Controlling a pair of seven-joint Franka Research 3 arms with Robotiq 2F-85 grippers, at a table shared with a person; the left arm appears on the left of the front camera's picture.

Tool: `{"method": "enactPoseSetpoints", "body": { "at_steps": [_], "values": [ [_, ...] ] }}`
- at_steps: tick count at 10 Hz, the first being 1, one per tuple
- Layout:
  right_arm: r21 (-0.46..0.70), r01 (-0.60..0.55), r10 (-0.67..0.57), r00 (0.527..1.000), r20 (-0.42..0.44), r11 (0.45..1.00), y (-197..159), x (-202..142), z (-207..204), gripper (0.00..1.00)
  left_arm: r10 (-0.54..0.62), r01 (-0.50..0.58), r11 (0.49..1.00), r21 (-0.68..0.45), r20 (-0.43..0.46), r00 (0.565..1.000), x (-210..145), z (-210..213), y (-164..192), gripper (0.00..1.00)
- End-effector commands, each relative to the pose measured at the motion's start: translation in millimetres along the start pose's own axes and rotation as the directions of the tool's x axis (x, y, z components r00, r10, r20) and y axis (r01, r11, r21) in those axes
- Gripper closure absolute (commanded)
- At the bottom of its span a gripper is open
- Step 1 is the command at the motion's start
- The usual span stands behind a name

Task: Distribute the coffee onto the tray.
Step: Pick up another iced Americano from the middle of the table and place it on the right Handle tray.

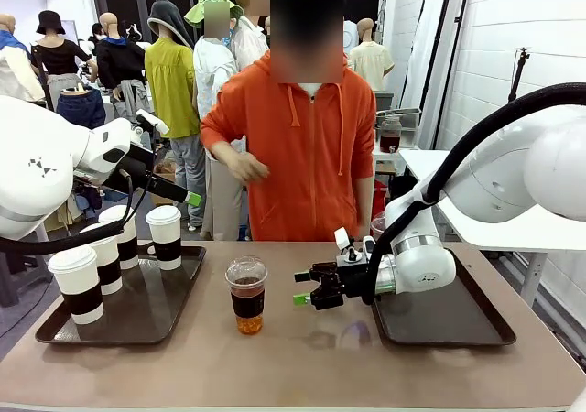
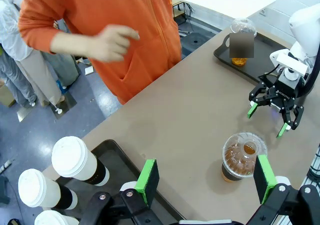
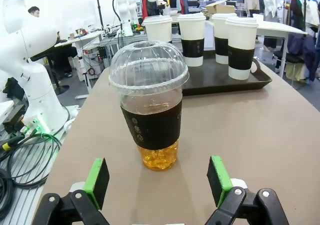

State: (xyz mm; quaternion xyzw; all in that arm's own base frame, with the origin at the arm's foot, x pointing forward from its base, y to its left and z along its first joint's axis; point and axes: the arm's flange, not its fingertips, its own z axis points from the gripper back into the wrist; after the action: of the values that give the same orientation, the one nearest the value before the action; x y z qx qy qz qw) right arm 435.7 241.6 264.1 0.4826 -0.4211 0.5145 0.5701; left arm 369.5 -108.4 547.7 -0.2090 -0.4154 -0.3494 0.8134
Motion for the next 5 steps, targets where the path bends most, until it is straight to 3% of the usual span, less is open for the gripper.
{"method": "enactPoseSetpoints", "body": {
  "at_steps": [1,5],
  "values": [
    [0.0,0.0,0.0,1.0,-0.001,1.0,0,0,0,0.0,0.004,-0.004,1.0,-0.002,-0.002,1.0,-1,0,1,0.0],
    [0.016,-0.018,0.017,0.997,0.078,1.0,-11,-6,-37,0.0,0.004,-0.004,1.0,-0.002,-0.002,1.0,-1,0,1,0.0]
  ]
}}
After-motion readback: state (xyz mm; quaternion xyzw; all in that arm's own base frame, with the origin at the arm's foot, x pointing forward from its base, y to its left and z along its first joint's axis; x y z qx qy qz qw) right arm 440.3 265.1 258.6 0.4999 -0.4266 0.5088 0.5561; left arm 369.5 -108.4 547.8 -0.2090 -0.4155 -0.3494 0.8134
